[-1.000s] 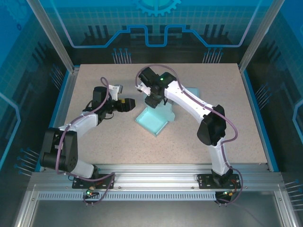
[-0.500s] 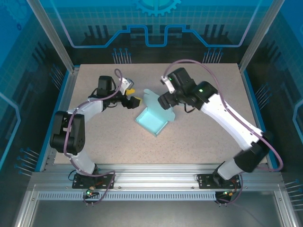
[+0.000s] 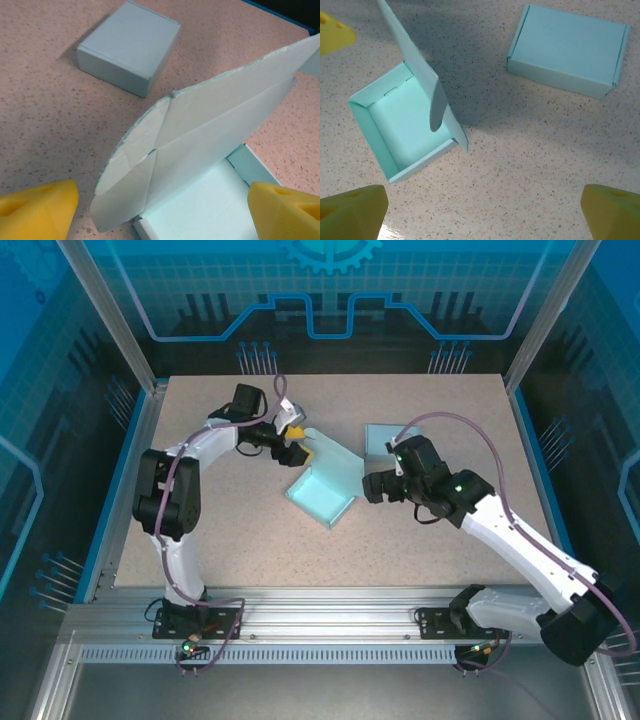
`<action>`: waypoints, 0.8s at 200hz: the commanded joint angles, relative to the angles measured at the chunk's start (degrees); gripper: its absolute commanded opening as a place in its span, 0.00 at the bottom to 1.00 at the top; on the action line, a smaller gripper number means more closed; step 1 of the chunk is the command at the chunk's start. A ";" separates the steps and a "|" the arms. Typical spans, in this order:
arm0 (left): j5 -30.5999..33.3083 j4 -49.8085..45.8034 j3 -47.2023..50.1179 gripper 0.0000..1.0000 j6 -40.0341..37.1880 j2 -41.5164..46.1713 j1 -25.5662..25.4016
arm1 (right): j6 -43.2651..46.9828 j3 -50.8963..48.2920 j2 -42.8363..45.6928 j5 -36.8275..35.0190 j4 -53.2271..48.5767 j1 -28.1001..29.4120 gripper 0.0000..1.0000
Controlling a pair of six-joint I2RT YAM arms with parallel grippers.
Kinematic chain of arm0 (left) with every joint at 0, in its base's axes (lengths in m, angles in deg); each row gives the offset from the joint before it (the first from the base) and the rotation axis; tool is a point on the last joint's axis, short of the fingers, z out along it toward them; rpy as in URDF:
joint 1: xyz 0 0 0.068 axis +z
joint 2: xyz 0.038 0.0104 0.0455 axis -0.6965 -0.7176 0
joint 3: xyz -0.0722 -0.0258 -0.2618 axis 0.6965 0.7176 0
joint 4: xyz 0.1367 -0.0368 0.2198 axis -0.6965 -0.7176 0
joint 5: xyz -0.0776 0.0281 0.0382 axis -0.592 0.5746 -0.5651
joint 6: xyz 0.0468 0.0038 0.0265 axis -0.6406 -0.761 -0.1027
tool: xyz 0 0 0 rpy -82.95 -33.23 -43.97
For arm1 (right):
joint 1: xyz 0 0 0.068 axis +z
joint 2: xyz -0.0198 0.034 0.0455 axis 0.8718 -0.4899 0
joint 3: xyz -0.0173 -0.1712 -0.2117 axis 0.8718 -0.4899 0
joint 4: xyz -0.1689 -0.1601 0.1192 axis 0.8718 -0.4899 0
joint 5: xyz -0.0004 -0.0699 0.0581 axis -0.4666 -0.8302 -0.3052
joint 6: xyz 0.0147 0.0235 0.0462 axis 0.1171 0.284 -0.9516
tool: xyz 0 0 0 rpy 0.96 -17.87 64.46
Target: Fold the paper box
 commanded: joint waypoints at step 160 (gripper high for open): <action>0.98 -7.85 0.26 0.49 2.12 1.77 -5.11 | -8.90 -11.63 11.65 -4.31 5.04 -1.49 1.00</action>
